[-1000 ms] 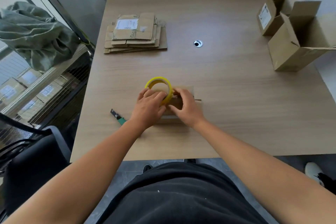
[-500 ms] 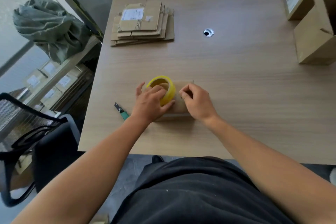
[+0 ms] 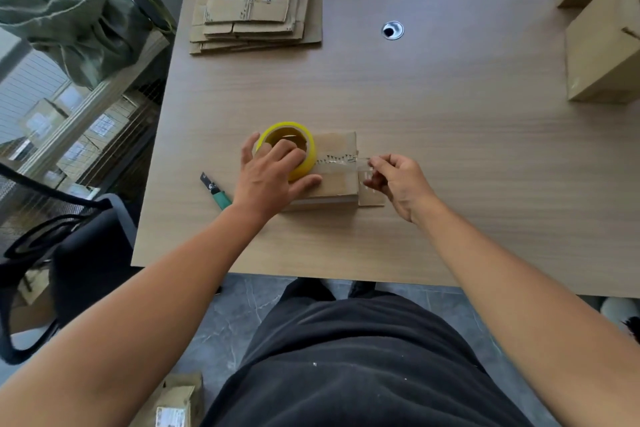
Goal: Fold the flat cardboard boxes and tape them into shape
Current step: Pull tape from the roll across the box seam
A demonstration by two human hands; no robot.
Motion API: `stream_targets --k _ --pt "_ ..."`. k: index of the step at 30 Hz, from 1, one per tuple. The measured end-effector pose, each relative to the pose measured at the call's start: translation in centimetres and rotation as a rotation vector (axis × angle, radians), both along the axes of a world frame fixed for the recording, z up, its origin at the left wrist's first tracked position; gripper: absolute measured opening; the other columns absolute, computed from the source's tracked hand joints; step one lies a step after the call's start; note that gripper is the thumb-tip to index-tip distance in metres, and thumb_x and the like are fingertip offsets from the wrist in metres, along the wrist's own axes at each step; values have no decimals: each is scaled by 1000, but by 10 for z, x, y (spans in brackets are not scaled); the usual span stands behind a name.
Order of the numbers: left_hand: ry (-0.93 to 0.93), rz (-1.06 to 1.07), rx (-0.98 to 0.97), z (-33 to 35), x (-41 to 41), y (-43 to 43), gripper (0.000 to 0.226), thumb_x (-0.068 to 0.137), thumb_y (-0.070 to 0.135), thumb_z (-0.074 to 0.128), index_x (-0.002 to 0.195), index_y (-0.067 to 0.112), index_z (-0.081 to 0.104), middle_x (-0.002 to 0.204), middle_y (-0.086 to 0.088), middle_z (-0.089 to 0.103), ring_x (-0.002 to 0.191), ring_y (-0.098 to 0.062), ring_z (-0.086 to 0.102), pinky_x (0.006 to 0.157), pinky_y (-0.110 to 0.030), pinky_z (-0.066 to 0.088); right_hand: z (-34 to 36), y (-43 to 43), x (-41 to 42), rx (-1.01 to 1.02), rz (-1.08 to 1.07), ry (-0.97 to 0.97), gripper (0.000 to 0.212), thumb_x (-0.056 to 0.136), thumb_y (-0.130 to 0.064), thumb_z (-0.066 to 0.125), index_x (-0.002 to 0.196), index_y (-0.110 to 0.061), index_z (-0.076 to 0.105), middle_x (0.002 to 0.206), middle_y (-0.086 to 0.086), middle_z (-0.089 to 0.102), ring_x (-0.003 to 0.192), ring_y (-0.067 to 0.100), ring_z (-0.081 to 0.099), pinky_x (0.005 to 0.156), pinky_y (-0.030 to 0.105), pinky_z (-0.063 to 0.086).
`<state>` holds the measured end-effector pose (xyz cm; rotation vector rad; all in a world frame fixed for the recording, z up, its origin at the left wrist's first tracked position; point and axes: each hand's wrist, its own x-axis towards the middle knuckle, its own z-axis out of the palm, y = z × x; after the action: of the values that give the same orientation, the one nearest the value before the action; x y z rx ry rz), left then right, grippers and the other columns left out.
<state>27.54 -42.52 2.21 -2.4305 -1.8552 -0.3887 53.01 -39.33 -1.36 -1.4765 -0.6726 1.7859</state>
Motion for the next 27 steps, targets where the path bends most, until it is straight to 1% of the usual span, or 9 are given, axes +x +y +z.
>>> stream_targets --k 4,7,11,14,16,18,21,24,27 --pt "16 -14 -17 -1 -2 2 43 90 67 58 98 25 62 106 5 61 95 -27 63 116 -51 21 -16 -4 -21 13 -20 -9 16 98 -11 64 83 -12 59 67 0 60 51 4 55 62 27 54" --pt "21 -18 -31 -3 -2 2 44 91 68 56 97 25 61 106 4 60 92 -28 60 116 -52 24 -23 -8 -31 38 -52 -65 18 97 -23 68 100 -20 50 85 7 62 60 9 59 56 28 49" --pt "6 -41 -33 -4 -2 1 46 91 66 55 98 21 63 106 0 60 89 -31 57 119 -50 23 -25 -13 -19 119 164 -437 48 100 -44 59 131 -16 34 103 8 60 87 26 62 73 34 47" --pt "30 -38 -64 -1 0 1 42 95 61 53 103 20 61 108 -2 59 92 -31 57 121 -50 21 -2 -7 -24 428 -37 -638 42 104 -39 45 134 -11 44 115 2 60 109 29 62 85 31 43" --pt "31 -32 -86 -2 1 2 38 95 56 51 107 21 59 109 -2 58 98 -31 59 122 -50 21 9 -3 -40 702 105 -610 50 103 -39 41 144 -10 46 139 2 53 134 19 46 111 27 34" --pt "24 -61 -104 -1 -1 5 36 94 53 51 109 21 58 110 -2 57 102 -30 60 124 -48 18 9 -2 -55 801 403 -645 55 108 -35 37 157 -11 32 160 -2 32 152 11 14 124 25 11" --pt "23 -185 -132 8 -13 13 34 92 49 52 102 17 59 108 -3 59 106 -29 61 123 -46 19 5 3 -60 742 504 -727 58 109 -35 34 162 -16 18 169 -4 16 155 9 -6 127 31 4" --pt "45 -358 -78 27 -32 28 38 93 50 62 82 13 62 83 -4 60 83 -27 62 117 -44 36 3 5 -61 754 553 -860 61 109 -41 32 162 -15 18 169 -2 14 156 11 -4 126 28 1" --pt "-47 -523 -70 47 -42 43 42 90 52 69 72 15 60 66 -1 57 65 -25 58 89 -41 55 6 2 -65 724 564 -937 66 106 -51 21 161 -14 21 169 0 18 156 12 0 127 30 4"
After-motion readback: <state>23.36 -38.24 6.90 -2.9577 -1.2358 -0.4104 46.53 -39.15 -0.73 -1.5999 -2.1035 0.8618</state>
